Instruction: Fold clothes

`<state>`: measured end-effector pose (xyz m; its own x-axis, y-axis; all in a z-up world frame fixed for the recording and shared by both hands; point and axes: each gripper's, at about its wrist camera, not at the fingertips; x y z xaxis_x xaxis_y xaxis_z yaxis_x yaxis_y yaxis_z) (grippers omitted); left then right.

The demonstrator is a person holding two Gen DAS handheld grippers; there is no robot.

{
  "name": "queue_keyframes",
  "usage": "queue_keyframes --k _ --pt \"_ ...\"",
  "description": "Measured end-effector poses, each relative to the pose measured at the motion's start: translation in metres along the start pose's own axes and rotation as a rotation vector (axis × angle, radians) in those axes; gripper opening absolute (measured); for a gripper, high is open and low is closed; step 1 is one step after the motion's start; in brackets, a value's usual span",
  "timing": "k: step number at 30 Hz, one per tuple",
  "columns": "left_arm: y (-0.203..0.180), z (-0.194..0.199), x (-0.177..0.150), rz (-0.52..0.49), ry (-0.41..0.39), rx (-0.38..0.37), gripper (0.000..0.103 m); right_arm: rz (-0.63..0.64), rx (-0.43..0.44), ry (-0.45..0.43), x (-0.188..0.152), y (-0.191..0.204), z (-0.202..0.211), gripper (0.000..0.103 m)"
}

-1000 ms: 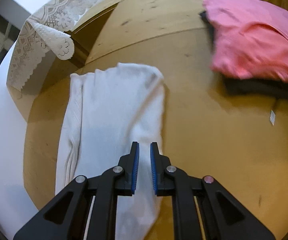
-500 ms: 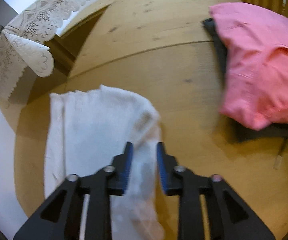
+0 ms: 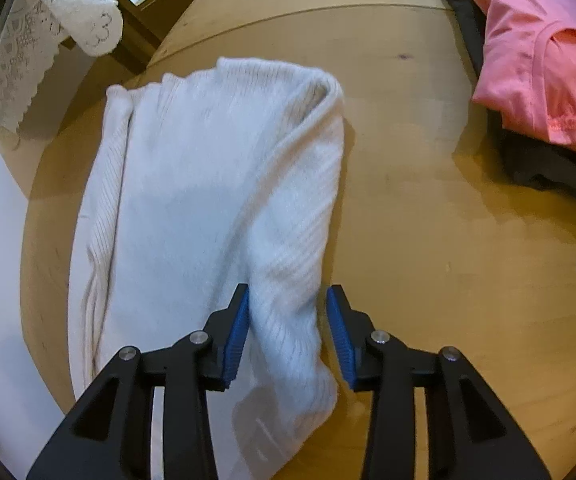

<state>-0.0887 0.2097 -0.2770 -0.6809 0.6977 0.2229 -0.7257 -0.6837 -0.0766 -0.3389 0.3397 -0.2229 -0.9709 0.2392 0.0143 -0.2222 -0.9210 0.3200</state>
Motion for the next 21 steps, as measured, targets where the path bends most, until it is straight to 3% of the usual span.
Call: queue_keyframes --k 5,7,9,10,17,21 --pt "-0.006 0.000 -0.010 -0.047 -0.047 0.036 0.058 0.024 -0.009 0.014 -0.004 -0.003 0.006 0.040" --pt "-0.003 0.002 -0.014 -0.039 -0.074 0.038 0.052 0.043 -0.018 0.002 -0.007 0.000 0.004 0.040" --pt "0.008 0.005 -0.016 0.003 -0.099 0.022 0.021 0.030 -0.001 0.002 -0.007 -0.001 0.003 0.027" --pt "0.017 0.007 -0.017 0.034 -0.104 -0.011 0.013 0.022 0.009 0.002 -0.007 -0.002 0.002 0.018" --pt "0.058 0.024 -0.028 0.194 -0.147 -0.207 0.011 -0.056 0.065 0.000 -0.006 -0.007 0.003 0.014" --pt "0.070 0.031 -0.032 0.253 -0.185 -0.295 0.011 -0.122 0.041 0.020 -0.003 -0.006 0.005 0.014"
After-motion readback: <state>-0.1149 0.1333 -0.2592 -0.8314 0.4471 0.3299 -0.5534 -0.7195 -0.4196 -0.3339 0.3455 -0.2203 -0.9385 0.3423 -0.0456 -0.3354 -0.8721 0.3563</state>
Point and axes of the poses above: each gripper's, at about its wrist camera, not at the fingertips, and z roughly against the way its jaws point, y to its left, x to its top, and after that the axes turned 11 degrees about y, right-handed
